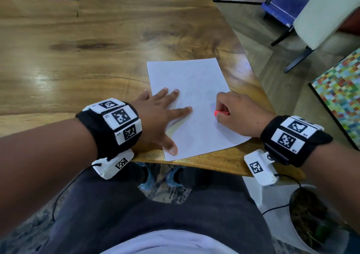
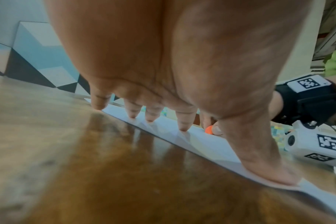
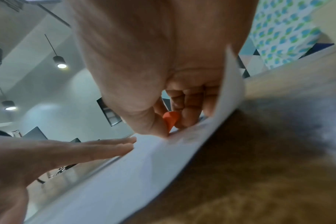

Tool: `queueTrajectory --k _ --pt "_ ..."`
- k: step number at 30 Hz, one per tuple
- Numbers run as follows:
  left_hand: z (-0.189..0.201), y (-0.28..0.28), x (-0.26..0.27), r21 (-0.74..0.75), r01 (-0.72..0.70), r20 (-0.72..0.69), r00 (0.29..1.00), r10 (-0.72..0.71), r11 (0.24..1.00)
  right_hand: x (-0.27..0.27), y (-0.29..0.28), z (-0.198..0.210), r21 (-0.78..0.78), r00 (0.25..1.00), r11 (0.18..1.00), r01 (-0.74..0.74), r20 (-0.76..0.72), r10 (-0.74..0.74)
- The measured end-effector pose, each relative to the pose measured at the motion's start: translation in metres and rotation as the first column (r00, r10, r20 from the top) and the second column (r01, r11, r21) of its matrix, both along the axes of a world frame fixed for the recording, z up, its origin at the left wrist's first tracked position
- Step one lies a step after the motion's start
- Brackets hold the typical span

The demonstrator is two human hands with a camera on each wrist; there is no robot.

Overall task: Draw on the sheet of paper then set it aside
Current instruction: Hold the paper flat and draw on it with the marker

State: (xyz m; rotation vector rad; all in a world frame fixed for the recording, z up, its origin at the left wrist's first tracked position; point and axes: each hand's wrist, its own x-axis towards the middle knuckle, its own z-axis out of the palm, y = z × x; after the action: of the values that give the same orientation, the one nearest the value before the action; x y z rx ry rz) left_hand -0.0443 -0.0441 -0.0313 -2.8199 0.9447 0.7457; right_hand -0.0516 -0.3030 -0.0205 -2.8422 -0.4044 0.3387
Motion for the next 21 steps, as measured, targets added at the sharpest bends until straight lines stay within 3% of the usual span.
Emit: queueTrajectory --k 7,15,18,21 --pt "-0.006 -0.018 -0.012 -0.02 -0.005 0.024 1.0 0.006 1.0 -0.05 0.044 -0.002 0.015 0.955 0.955 -0.296 0.016 0.296" --pt "0.006 -0.018 -0.006 0.072 0.031 0.036 0.999 -0.034 0.997 -0.005 0.019 0.0 -0.03 0.999 0.999 -0.011 0.043 0.012" --pt "0.004 -0.018 -0.006 0.075 0.017 0.03 0.999 -0.02 0.997 -0.015 0.024 -0.001 -0.029 0.996 0.997 -0.077 0.033 0.078" --pt "0.003 -0.018 -0.007 0.065 0.005 0.021 1.0 -0.006 0.998 -0.04 0.038 -0.005 -0.006 0.964 0.965 -0.263 0.022 0.263"
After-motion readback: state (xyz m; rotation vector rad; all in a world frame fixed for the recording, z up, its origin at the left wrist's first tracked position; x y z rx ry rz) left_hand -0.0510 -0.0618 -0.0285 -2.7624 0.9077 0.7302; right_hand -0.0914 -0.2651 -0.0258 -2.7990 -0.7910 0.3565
